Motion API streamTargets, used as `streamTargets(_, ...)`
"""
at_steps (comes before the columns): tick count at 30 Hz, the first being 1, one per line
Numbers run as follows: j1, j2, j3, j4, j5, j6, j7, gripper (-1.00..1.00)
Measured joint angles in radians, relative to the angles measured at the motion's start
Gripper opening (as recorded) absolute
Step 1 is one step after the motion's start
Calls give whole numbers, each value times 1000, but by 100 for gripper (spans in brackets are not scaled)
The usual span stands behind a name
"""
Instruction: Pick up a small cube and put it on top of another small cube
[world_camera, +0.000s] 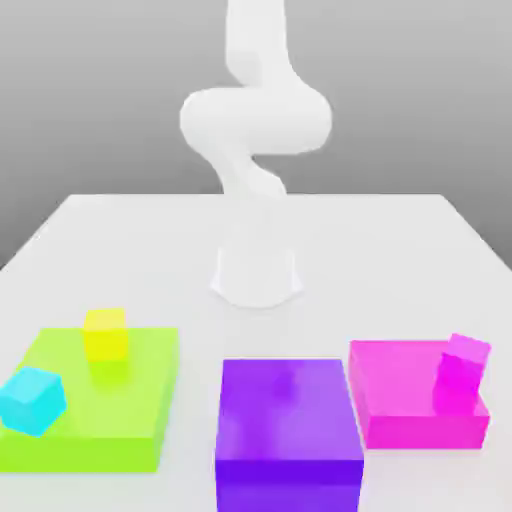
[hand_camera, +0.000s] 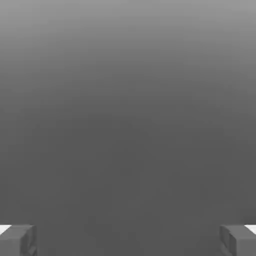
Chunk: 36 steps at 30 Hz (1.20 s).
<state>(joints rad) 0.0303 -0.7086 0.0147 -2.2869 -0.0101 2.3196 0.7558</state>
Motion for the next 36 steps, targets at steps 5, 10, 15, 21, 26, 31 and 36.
streamTargets(5,59,187,33,27,-19,40,-92,0)
streamTargets(10,112,368,70,53,-38,79,-180,0)
streamTargets(15,160,550,112,79,-62,118,-265,0)
streamTargets(21,242,768,154,111,-100,164,-360,0)
streamTargets(26,285,951,188,137,-138,201,-435,0)
streamTargets(31,337,1135,224,164,-184,238,-505,0)
streamTargets(36,386,1311,185,203,-238,346,-492,-100)
